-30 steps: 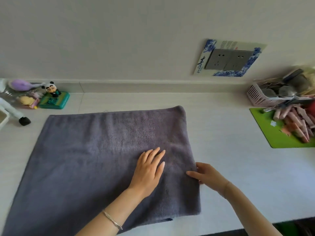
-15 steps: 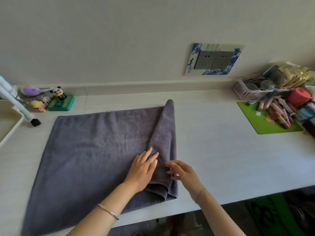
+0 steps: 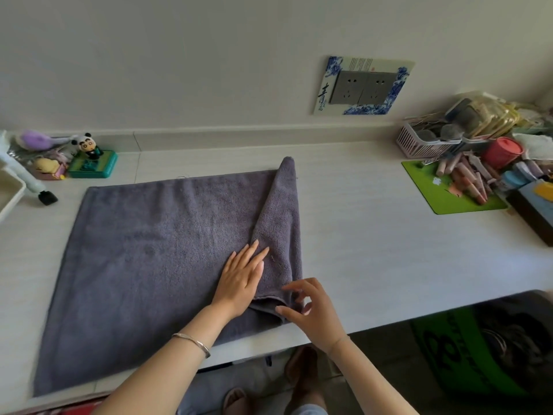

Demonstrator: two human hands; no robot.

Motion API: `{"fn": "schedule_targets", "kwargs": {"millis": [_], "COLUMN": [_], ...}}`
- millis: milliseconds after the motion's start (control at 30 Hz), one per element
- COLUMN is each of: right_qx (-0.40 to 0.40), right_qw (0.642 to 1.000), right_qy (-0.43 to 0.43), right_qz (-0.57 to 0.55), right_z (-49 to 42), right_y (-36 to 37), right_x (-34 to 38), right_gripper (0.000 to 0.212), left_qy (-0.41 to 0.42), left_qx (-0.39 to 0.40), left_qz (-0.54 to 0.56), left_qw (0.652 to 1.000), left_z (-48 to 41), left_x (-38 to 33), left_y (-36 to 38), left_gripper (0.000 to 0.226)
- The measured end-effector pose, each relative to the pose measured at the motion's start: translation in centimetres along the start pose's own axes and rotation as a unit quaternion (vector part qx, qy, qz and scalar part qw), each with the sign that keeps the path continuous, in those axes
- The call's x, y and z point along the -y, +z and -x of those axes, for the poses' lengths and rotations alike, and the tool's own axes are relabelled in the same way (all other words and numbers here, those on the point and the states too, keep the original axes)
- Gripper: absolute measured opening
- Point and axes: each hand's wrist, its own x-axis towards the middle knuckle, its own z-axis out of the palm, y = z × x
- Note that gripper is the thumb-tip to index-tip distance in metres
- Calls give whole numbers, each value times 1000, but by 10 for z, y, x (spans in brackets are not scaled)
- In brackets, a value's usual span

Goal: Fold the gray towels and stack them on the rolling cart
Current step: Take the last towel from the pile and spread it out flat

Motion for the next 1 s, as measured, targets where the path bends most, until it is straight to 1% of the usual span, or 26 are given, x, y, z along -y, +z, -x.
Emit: {"fn": "schedule_targets", "kwargs": {"millis": [33,100,133,200,233,300,333,367,400,433,467,500,533,567,633,667,700,733,800,833,867,933,1000], "right_qx": [-1,-5,-9,-18,-25,-49,-60,-62,-43,-1,38,56,45,8,-89,-125,-138,-136,-100,-81,-80,-114,-150], "right_qw": [999,997,997,999,999,998,998,998,997,994,987,983,982,975,935,915,906,910,936,950,957,959,960], "right_qy": [-19,-28,-27,-25,-24,-16,-5,14,46,88,129,157,183,213,275,304,325,329,312,290,273,254,237], "right_qz": [35,75,78,44,16,-20,-14,11,43,68,82,75,25,-59,-206,-236,-234,-211,-126,-81,-58,-46,4], "right_z": [-2,-7,-9,-9,-7,1,6,10,14,16,18,18,15,11,1,-6,-12,-18,-25,-27,-28,-27,-22], "right_y": [2,2,-1,-20,-36,-72,-88,-100,-109,-112,-113,-112,-111,-110,-106,-105,-102,-99,-93,-91,-91,-95,-96], "right_x": [-2,-4,-5,-7,-7,-13,-20,-28,-39,-48,-56,-62,-66,-65,-57,-56,-54,-52,-46,-43,-43,-47,-52], "right_gripper": [26,18,13,13,15,29,33,33,29,22,15,13,15,16,15,19,25,32,48,47,42,33,31], "left_qy": [-1,-7,-11,-24,-31,-30,-22,-12,-4,0,2,2,1,1,3,8,9,8,5,5,6,5,3], "left_qx": [3,13,18,20,19,26,27,28,25,20,13,10,8,4,-3,-8,-13,-16,-11,-11,-11,-9,-11], "left_qz": [7,28,41,61,61,24,-9,-43,-70,-88,-100,-109,-116,-122,-137,-150,-161,-167,-169,-170,-172,-175,-177], "left_qw": [1000,1000,999,998,997,999,999,999,997,996,995,994,993,993,991,989,987,986,986,985,985,985,984], "left_z": [0,-1,-1,-1,-1,0,1,2,2,2,1,1,0,0,0,0,1,2,2,2,2,2,1], "left_x": [0,0,-2,-4,-4,-5,-4,-4,-4,-5,-6,-8,-9,-10,-10,-10,-10,-9,-8,-7,-7,-8,-9], "left_y": [0,-2,-3,-6,-7,-6,-5,-3,-1,1,2,3,4,5,8,9,11,11,12,11,11,12,12], "left_gripper": [87,84,78,71,73,82,89,95,98,99,100,100,99,99,93,88,82,77,71,69,68,66,68]}}
